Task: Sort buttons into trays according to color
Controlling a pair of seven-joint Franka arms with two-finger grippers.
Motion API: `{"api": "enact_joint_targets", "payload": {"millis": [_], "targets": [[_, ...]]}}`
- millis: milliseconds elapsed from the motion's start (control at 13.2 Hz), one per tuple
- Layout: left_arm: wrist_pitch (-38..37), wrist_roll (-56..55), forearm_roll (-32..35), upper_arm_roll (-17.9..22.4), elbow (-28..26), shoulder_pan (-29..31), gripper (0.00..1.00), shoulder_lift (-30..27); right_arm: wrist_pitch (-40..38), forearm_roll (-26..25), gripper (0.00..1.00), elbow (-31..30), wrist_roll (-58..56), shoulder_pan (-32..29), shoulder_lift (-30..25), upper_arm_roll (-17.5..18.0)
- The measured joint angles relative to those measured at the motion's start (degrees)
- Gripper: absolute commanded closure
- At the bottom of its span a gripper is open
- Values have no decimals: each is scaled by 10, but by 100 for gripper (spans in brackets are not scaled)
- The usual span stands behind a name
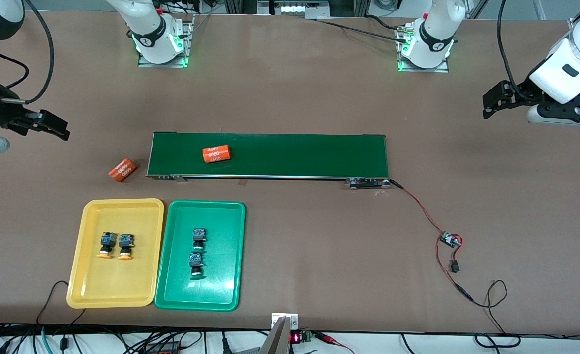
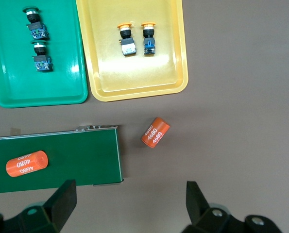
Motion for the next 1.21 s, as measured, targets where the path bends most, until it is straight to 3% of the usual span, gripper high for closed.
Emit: {"api": "enact_joint_targets", "payload": {"millis": [1213], "targets": [[0,0,0,0,0,0,0,0,-24,1,0,6,-1,0,-1,-1]]}}
